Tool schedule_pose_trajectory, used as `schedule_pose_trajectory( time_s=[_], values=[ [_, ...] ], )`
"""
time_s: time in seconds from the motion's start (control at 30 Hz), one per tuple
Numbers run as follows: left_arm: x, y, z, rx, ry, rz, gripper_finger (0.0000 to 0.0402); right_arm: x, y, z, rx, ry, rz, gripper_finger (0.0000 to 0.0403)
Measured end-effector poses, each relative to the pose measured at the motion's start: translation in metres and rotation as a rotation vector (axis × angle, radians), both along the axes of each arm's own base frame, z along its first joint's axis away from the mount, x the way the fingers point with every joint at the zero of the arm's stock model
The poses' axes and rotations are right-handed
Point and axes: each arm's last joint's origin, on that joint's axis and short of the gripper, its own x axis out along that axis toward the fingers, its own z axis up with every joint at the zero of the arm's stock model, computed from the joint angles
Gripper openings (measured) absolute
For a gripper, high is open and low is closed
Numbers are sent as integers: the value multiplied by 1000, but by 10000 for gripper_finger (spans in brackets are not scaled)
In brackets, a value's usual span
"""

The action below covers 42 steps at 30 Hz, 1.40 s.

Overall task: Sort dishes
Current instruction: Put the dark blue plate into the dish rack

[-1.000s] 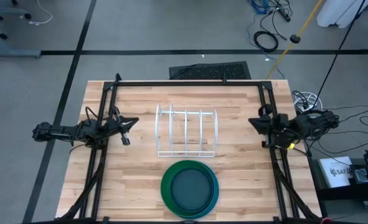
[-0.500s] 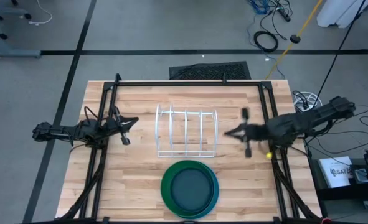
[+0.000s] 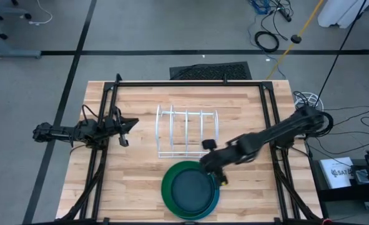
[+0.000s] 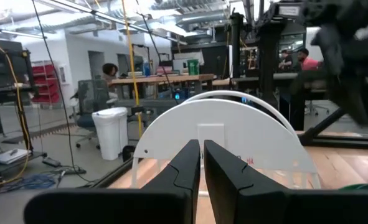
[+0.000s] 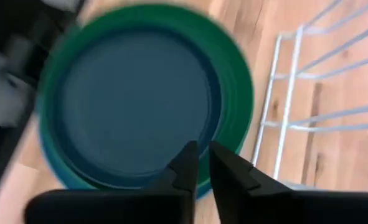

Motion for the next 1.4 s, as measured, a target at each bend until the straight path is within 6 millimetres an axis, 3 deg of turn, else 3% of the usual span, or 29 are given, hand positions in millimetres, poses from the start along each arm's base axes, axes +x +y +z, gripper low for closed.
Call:
schedule_pose_trajectory(
  time_s=[0.23, 0.47, 0.63, 1.03, 1.4],
  values=[
    [0, 0, 0, -2, 2, 0, 34, 36, 2, -46, -88, 170, -4, 126],
    [2, -2, -8, -108, 55, -74, 34, 53, -11, -71, -60, 226, -33, 185],
    [2, -2, -12, -108, 96, -72, 34, 63, -15, -83, 6, 228, -40, 177],
    [2, -2, -12, -108, 96, -72, 34, 69, -18, -82, 67, 196, -113, 132],
    [2, -2, -12, -108, 96, -72, 34, 72, -11, -95, 82, 215, -165, 130]
  ],
)
